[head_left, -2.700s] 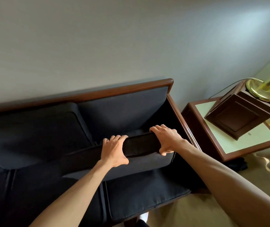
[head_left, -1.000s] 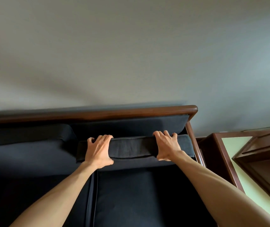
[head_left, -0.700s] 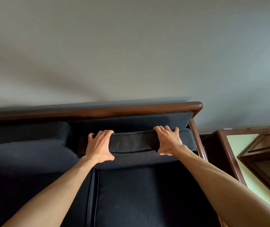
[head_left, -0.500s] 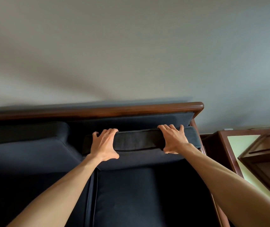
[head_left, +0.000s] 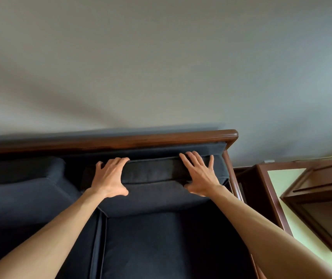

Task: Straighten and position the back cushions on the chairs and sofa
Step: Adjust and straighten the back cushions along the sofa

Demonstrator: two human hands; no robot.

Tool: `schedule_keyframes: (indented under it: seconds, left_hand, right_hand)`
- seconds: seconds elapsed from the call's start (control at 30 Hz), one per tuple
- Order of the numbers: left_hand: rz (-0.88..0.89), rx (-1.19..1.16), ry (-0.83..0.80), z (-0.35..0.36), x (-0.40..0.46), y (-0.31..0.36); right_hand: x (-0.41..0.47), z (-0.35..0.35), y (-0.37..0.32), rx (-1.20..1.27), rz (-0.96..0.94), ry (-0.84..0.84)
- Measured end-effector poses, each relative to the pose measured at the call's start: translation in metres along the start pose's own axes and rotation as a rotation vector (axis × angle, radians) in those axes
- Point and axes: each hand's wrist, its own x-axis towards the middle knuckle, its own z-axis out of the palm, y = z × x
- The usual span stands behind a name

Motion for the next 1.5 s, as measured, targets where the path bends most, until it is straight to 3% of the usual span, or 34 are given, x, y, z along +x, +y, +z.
schedule_keyframes:
  seconds: [0.07,0.2,0.33,0.77,0.97,1.27,1.5]
  left_hand:
    - [-0.010,0.047,0.012,0.009,-0.002,0.009]
    - [0.056,0.099,0.199,0.046,-0.020,0.041]
    - [0.124,0.096,0.303,0.062,-0.010,0.066]
    - [0.127,0.043,0.071,0.041,-0.010,0.058]
    - [0.029,-0.060,0.003,0.010,-0.038,0.060]
    - [0.087,-0.230,0.118,-0.110,-0.107,0.136]
    - [0.321,-0.253,0.262,-0.174,-0.217,0.247]
  right_hand:
    - [-0.010,0.011,-0.003,-0.014,-0.002,0.046]
    - [-0.023,0.038,-0.021,-0.089,0.018,0.174]
    - [-0.006,0.039,-0.014,-0.075,0.050,0.158]
    - [-0.008,0.012,-0.019,-0.048,0.054,-0.089]
    - [-0.027,-0.018,-0.030,0.068,0.087,-0.165]
    - [-0.118,-0.142,-0.038,0.308,0.156,0.106]
    - [-0.287,-0.219,-0.019,0.341,0.241,0.339]
